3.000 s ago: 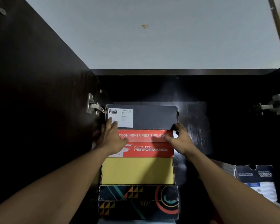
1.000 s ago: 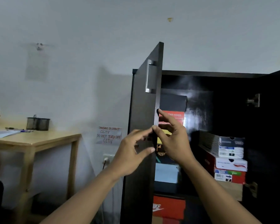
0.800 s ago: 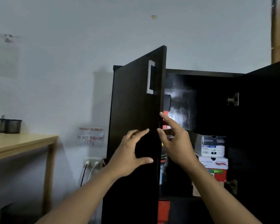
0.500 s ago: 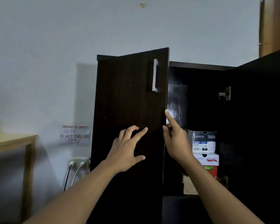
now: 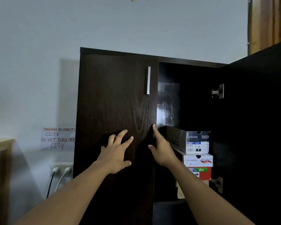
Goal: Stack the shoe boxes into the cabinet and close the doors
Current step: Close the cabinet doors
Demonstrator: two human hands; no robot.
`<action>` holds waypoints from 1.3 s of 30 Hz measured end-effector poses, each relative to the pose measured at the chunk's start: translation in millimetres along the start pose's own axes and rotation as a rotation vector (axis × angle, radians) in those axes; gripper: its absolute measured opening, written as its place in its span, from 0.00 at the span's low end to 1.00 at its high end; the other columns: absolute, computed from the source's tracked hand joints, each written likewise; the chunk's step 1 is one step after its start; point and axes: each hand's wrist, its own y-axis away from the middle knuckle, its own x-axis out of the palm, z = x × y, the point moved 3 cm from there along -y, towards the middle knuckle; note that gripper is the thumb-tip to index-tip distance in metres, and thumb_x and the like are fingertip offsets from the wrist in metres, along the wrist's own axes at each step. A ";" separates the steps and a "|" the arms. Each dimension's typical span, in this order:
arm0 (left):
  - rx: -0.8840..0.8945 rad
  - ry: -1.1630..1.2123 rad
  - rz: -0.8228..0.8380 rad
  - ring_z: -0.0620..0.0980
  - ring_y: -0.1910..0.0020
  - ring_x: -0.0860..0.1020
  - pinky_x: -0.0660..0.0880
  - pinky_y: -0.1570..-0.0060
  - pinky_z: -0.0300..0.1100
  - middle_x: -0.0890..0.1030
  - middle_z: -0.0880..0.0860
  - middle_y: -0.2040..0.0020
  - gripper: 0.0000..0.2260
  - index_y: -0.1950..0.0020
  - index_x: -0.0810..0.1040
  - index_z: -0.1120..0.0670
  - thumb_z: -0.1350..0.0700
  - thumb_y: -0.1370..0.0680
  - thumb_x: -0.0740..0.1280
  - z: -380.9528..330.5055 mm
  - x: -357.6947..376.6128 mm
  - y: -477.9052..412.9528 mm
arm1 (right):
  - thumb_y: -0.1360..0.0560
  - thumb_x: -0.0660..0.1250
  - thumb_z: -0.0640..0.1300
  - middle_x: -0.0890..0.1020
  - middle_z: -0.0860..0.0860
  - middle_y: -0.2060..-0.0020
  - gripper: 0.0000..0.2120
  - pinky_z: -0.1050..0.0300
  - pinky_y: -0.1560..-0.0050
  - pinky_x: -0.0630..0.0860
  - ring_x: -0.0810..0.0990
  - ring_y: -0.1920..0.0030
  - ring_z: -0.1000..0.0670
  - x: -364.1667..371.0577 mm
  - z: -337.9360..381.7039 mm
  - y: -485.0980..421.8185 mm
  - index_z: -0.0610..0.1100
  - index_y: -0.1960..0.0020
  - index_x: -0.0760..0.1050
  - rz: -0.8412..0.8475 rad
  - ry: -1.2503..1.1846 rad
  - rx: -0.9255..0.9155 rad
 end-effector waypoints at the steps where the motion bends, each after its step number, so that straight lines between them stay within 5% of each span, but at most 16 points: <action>1: -0.020 0.007 0.041 0.56 0.23 0.45 0.65 0.31 0.66 0.32 0.40 0.23 0.44 0.19 0.47 0.40 0.40 0.26 0.72 6.1 5.9 -1.1 | 0.21 0.66 0.37 0.67 0.49 0.25 0.41 0.56 0.26 0.64 0.66 0.25 0.49 6.8 -9.5 0.6 0.56 0.19 0.46 0.040 -0.005 0.015; 7: -0.028 0.006 0.109 0.56 0.25 0.53 0.63 0.29 0.65 0.26 0.39 0.25 0.46 0.19 0.45 0.42 0.38 0.28 0.72 19.9 26.3 2.7 | 0.22 0.67 0.35 0.61 0.52 0.23 0.41 0.51 0.23 0.61 0.61 0.23 0.50 23.2 -40.4 4.2 0.51 0.19 0.48 0.162 -0.120 0.044; 10: -0.041 0.136 0.100 0.57 0.24 0.53 0.67 0.30 0.60 0.32 0.40 0.22 0.44 0.19 0.51 0.43 0.39 0.27 0.72 9.6 18.2 3.0 | 0.20 0.66 0.36 0.64 0.57 0.26 0.37 0.63 0.32 0.70 0.69 0.29 0.53 8.5 -34.7 18.4 0.54 0.20 0.51 0.143 -0.186 0.058; 15: 0.059 0.266 0.004 0.54 0.23 0.57 0.68 0.30 0.51 0.49 0.45 0.19 0.43 0.19 0.54 0.43 0.38 0.28 0.72 -44.6 -9.3 4.1 | 0.19 0.66 0.41 0.70 0.58 0.30 0.30 0.73 0.47 0.73 0.77 0.37 0.56 -75.3 -6.7 74.1 0.57 0.22 0.59 -0.109 -0.241 0.034; 19: 0.235 0.388 -0.109 0.49 0.26 0.64 0.65 0.29 0.45 0.61 0.47 0.23 0.41 0.21 0.59 0.45 0.39 0.29 0.74 -128.6 -46.6 2.7 | 0.20 0.67 0.44 0.75 0.57 0.35 0.24 0.57 0.43 0.80 0.80 0.41 0.57 -173.4 13.3 135.8 0.53 0.27 0.68 -0.377 -0.160 -0.030; 24: 0.465 0.473 -0.187 0.46 0.28 0.68 0.72 0.36 0.48 0.65 0.42 0.26 0.37 0.22 0.59 0.42 0.37 0.27 0.70 -253.6 -88.4 13.4 | 0.21 0.68 0.45 0.82 0.53 0.49 0.15 0.55 0.49 0.82 0.83 0.49 0.53 -292.7 25.1 211.3 0.48 0.35 0.76 -0.688 0.011 -0.070; 33: 0.667 0.293 -0.282 0.51 0.30 0.69 0.75 0.42 0.50 0.65 0.48 0.26 0.30 0.20 0.53 0.42 0.43 0.19 0.62 -402.7 -121.5 17.2 | 0.21 0.67 0.46 0.85 0.50 0.53 0.05 0.43 0.45 0.81 0.84 0.51 0.49 -350.2 -59.8 252.3 0.50 0.46 0.79 -0.652 -0.140 0.164; 39: 0.655 0.208 -0.274 0.54 0.32 0.69 0.76 0.46 0.51 0.64 0.51 0.25 0.27 0.20 0.49 0.40 0.43 0.17 0.57 -433.2 -115.1 -1.3 | 0.24 0.64 0.52 0.86 0.43 0.55 0.17 0.50 0.53 0.80 0.85 0.52 0.44 -331.1 -88.9 242.7 0.41 0.48 0.83 -0.554 -0.495 0.234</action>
